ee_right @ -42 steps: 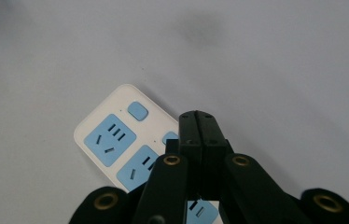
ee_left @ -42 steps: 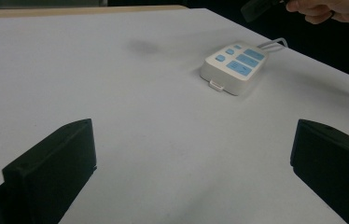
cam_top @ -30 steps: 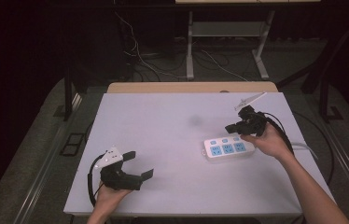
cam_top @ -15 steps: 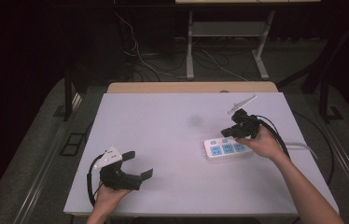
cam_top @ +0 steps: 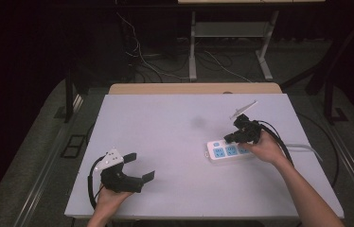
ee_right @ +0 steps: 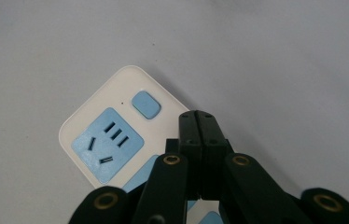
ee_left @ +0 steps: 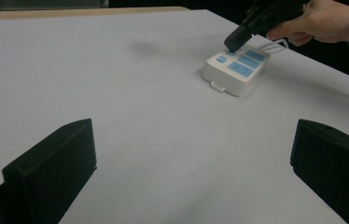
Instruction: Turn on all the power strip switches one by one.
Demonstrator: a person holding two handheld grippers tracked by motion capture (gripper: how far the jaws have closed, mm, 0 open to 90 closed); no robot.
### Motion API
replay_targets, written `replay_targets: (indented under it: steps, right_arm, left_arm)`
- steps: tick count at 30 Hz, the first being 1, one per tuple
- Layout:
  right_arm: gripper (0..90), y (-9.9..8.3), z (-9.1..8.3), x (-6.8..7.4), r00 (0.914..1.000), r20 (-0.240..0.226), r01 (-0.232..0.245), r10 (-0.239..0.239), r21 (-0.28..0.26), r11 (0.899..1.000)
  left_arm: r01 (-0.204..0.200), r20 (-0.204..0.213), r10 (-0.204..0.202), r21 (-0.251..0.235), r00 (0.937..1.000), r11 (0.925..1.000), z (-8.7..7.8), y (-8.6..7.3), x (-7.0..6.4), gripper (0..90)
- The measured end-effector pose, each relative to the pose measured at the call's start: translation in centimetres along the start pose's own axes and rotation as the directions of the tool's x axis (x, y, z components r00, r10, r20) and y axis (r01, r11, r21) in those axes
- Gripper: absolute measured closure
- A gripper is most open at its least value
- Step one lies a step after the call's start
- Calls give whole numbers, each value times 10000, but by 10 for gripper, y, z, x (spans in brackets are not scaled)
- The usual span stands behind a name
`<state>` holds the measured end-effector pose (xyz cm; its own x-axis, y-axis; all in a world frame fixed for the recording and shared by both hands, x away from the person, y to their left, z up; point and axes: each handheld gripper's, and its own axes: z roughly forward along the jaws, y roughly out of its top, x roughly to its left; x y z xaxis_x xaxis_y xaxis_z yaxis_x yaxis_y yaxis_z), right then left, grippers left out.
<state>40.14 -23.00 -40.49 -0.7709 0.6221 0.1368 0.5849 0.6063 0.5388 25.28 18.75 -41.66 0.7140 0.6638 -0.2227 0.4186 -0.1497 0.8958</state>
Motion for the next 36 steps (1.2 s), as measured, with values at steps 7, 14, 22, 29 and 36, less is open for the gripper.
replay_targets:
  steps: [7, 14, 22, 29, 36]
  right_arm:
    - [900, -4, 2, 0, 9996, -4, 285, -285, -119, 9995]
    - [900, -7, 2, 0, 9994, 10, 342, -342, -307, 9989]
    - [900, -9, 3, 0, 9996, 5, 281, -281, -415, 9987]
    - [900, -13, 3, 1, 9999, 74, 106, -101, -718, 9974]
    - [900, -14, 3, 3, 9995, 241, 198, -181, -711, 9973]
  left_arm:
    - [-49, -11, 49, 46, 10000, 10000, 0, 0, -1, 0]
    - [-59, 13, 59, 51, 10000, 10000, 1, 0, -1, 0]
    - [-60, -13, 60, 55, 10000, 10000, 1, 0, -1, 0]
    - [-91, 17, 91, 48, 10000, 9999, 0, 0, -2, 0]
    - [-136, 55, 136, 64, 9999, 9999, 1, 0, -2, 0]
